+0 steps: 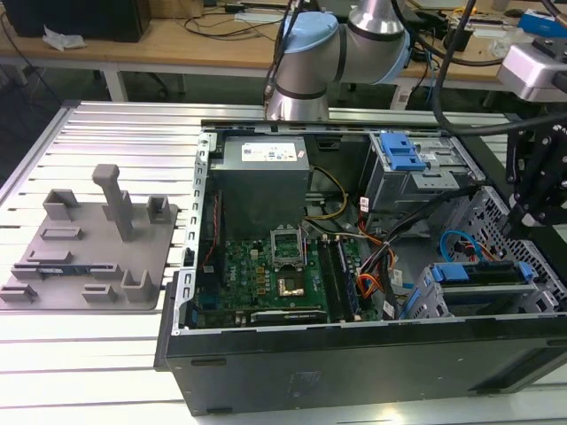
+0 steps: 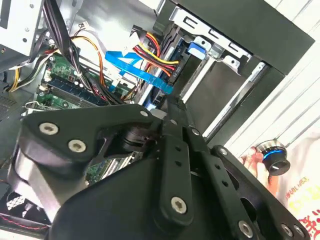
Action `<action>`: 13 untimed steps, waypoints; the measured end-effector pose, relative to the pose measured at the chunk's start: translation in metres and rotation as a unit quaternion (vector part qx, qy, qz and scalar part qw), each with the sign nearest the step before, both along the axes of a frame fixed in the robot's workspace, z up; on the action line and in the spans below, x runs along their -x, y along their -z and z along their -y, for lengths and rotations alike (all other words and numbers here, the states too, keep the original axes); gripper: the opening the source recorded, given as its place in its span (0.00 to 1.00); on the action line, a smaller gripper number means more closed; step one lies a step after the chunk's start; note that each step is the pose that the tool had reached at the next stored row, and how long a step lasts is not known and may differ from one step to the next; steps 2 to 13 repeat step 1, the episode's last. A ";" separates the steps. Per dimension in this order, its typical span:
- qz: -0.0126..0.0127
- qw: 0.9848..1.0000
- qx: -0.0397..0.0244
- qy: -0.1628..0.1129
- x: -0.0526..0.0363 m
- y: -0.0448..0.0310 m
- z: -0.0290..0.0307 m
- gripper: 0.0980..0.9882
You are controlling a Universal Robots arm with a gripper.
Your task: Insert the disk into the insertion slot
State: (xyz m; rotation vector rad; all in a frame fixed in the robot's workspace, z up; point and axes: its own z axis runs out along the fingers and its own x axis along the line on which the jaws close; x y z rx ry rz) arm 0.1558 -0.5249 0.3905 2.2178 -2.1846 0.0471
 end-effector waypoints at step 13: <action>0.000 1.000 0.000 0.000 0.0000 0.0000 0.0000 0.01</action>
